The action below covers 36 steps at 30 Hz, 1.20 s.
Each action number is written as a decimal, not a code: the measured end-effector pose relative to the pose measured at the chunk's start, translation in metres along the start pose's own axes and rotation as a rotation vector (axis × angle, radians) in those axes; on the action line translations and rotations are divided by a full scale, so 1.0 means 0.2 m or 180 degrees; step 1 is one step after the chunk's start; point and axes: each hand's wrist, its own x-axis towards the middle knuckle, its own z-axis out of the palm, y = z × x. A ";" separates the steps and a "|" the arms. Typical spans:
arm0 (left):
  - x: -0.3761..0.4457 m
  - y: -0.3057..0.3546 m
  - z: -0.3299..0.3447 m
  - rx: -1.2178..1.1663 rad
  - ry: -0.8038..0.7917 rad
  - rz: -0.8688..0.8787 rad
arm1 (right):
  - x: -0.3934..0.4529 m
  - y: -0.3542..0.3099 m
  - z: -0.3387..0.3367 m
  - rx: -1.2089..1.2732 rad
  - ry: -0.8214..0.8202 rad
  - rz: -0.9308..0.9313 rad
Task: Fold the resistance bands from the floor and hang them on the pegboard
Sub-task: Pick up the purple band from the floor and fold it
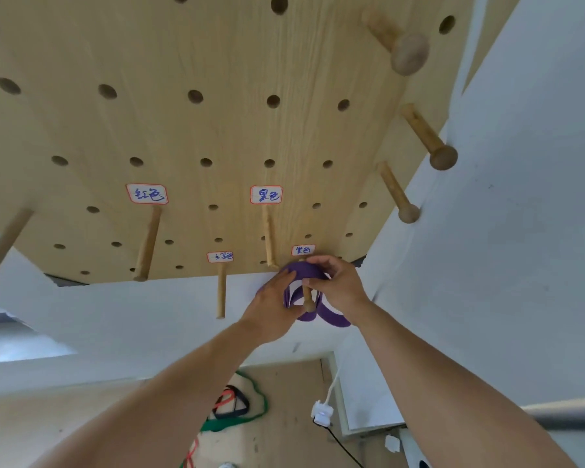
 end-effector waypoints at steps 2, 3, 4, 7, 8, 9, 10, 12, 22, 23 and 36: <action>0.01 0.01 0.01 0.0012 0.0014 -0.0005 | 0.00 0.00 -0.01 -0.0228 -0.0039 -0.0114; 0.01 0.01 0.01 0.0014 0.0026 -0.0003 | -0.01 -0.01 -0.01 -0.0332 -0.0049 -0.0159; 0.01 0.01 0.01 0.0021 0.0023 -0.0013 | -0.01 -0.01 -0.02 -0.0425 -0.0027 -0.0192; 0.01 0.01 0.02 0.0056 0.0047 -0.0002 | 0.00 -0.03 -0.01 -0.0492 0.0065 -0.0271; 0.01 0.00 0.03 0.0086 0.0058 0.0008 | 0.00 -0.03 -0.01 -0.0450 0.0093 -0.0254; 0.01 -0.01 0.03 0.0109 0.0049 0.0023 | 0.00 -0.03 0.00 -0.0394 0.0123 -0.0222; 0.00 -0.02 0.04 0.0122 0.0021 0.0015 | 0.00 -0.02 0.01 -0.0356 0.0150 -0.0180; -0.02 -0.02 0.05 0.0118 0.0029 0.0008 | 0.00 0.00 0.01 -0.0335 0.0190 -0.0132; -0.06 -0.08 -0.04 0.0125 0.0142 -0.0526 | -0.01 0.01 -0.01 -0.0100 0.0041 -0.0036; -0.07 -0.09 -0.04 0.0133 0.0165 -0.0568 | -0.01 0.01 -0.01 -0.0106 0.0038 -0.0022; -0.27 -0.09 0.15 -0.0013 0.0197 -0.0911 | -0.30 0.12 0.02 -0.0265 0.0817 0.0151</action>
